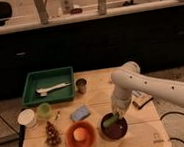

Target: Place pepper in purple bowl

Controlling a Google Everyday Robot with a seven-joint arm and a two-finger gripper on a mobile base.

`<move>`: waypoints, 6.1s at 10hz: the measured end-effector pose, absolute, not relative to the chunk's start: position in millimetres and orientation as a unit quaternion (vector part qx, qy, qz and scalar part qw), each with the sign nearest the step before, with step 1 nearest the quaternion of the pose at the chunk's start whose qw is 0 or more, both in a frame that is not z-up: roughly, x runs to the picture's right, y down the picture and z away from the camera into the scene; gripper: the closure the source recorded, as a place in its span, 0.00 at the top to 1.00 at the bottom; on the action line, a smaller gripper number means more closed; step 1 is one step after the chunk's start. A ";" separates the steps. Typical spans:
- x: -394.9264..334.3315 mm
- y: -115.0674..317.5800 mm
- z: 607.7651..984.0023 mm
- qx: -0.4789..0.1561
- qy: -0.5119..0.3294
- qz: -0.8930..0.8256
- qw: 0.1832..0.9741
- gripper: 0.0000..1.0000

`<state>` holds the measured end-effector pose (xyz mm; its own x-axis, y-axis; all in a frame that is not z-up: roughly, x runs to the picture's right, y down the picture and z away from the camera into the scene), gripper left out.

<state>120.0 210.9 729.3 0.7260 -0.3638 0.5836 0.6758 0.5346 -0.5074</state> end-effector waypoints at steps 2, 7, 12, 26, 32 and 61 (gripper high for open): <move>119.7 211.4 728.9 -0.373 -0.209 -0.306 0.851 0.35; 119.6 210.2 728.9 -0.372 -0.211 -0.306 0.851 0.79; 121.3 208.1 728.8 -0.371 -0.213 -0.309 0.849 0.80; 120.9 209.7 725.4 -0.358 -0.216 -0.320 0.850 0.80; 120.9 209.8 725.3 -0.359 -0.216 -0.320 0.850 0.80; 121.2 210.1 725.1 -0.359 -0.216 -0.320 0.850 0.80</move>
<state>121.2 210.1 725.1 0.7023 -0.3890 0.5962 0.6987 0.5372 -0.4725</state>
